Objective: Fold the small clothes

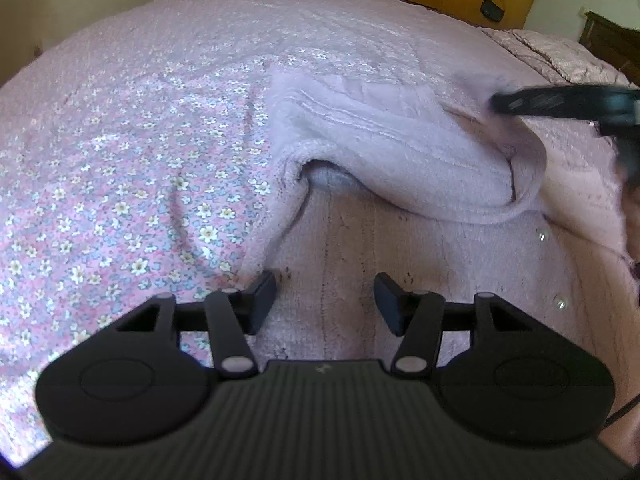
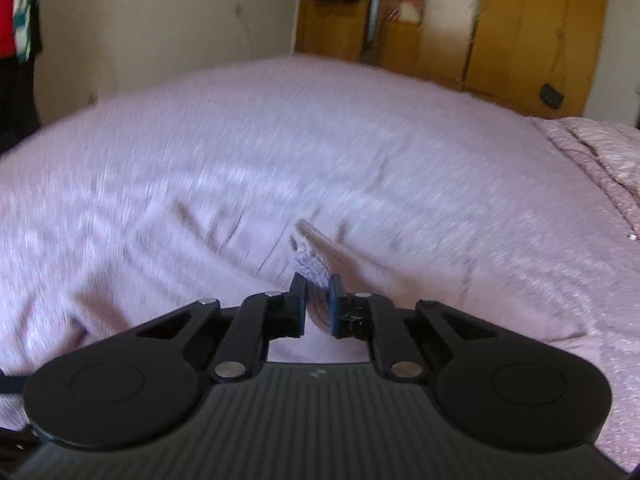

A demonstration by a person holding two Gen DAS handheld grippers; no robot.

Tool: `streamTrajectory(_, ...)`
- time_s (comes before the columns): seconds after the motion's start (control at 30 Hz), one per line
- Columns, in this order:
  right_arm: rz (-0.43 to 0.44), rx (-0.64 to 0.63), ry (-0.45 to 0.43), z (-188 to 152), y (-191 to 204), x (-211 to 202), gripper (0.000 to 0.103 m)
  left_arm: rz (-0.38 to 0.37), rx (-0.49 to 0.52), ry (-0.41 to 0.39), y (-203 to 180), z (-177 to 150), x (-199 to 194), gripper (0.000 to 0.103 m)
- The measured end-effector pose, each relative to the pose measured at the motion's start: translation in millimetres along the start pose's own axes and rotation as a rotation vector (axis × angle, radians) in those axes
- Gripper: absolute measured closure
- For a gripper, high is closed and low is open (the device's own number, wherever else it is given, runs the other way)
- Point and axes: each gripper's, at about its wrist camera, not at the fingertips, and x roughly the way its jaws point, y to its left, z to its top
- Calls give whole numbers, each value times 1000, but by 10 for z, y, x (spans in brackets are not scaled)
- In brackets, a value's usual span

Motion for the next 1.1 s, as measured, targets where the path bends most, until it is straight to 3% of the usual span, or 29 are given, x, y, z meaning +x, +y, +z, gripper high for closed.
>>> streamTrajectory(0.17, -59, 89, -110, 207, -489, -408, 92, -33, -62, 19, 122, 137, 42, 46)
streamTrajectory(0.3, -126, 155, -151, 97, -930, -683, 92, -41, -91, 31, 163, 171, 79, 46)
streamTrajectory(0.53, -244, 277, -45, -727, -1532, -687, 92, -6, -25, 15, 63, 106, 81, 46)
streamTrajectory(0.7, -199, 388, 114, -1243, -1721, -426, 91, 29, 25, 8, -16, 45, 64, 45)
streamTrajectory(0.8, -194, 459, 71, -1416, -1768, -453, 89, 38, 46, 4, -40, 30, 59, 44)
streamTrajectory(0.9, -184, 532, 65, -1422, -1842, -497, 79, 40, 59, 2, -57, 16, 36, 44)
streamTrajectory(0.97, -189, 558, 50, -1418, -1870, -572, 65, 38, 53, 3, -46, 13, 4, 44)
streamTrajectory(1.1, -195, 586, 19, -1408, -1904, -759, 48, 27, 27, 0, -19, -20, -94, 44)
